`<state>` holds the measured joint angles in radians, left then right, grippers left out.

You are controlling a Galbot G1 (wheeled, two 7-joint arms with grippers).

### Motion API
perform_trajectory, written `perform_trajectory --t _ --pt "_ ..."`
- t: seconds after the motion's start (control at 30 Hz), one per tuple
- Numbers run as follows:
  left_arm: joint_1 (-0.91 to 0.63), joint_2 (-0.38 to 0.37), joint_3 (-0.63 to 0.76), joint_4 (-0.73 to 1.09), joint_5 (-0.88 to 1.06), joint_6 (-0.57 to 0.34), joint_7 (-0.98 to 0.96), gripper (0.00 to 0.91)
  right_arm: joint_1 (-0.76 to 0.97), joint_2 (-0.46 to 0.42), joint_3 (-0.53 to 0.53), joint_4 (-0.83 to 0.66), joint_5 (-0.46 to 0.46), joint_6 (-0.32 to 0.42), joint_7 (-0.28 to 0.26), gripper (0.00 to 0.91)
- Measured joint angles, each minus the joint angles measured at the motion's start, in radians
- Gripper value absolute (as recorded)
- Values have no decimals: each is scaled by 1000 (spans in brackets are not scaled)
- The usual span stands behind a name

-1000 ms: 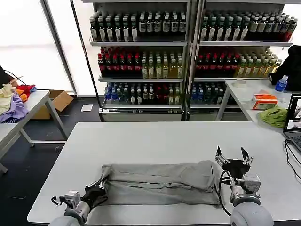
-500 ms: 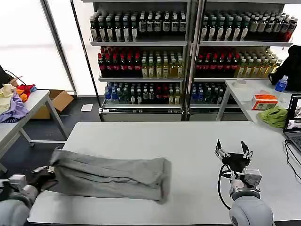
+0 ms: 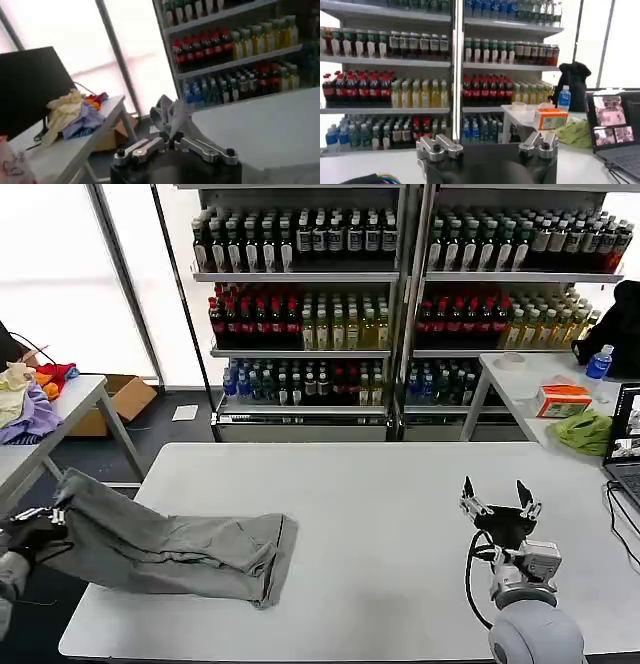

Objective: Fold and organize the clothes.

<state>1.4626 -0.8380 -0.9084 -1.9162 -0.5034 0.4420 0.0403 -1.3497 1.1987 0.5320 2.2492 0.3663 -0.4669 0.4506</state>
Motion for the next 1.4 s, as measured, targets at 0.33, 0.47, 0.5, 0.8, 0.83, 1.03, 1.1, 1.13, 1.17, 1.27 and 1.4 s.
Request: perform_trajectory --t 0.33,0.47,0.5,0.8,0.83,1.03,1.1,1.13,1.17,1.27,1.4 --pt "-20 -76 211 -152 55 56 -51 0 -46 16 22 16 -9 14 2 907" --pt "-34 -96 287 -191 60 79 -70 0 -65 26 28 22 -18 17 4 907" --pt "-37 -100 304 -199 60 85 -74 0 -69 29 30 23 -20 18 4 907" --pt "-75 -119 447 -230 60 114 -113 0 -113 52 40 44 -44 28 2 907" --pt "-80 -121 460 -230 59 116 -115 0 -118 55 40 45 -47 29 2 907" --pt "-126 -141 525 -215 52 124 -131 0 -149 65 42 59 -65 39 2 907" --pt "-144 -147 542 -206 52 126 -133 0 -159 67 43 60 -69 42 2 907" --pt "-153 -151 550 -201 51 126 -133 0 -163 68 44 61 -70 43 2 907" --pt "-162 -154 557 -196 51 127 -133 0 -168 69 45 62 -71 43 2 907" --pt "-187 -163 577 -179 52 128 -134 0 -176 70 45 65 -72 44 3 907" --pt "-207 -173 601 -162 53 130 -132 0 -179 70 50 68 -74 44 3 907"
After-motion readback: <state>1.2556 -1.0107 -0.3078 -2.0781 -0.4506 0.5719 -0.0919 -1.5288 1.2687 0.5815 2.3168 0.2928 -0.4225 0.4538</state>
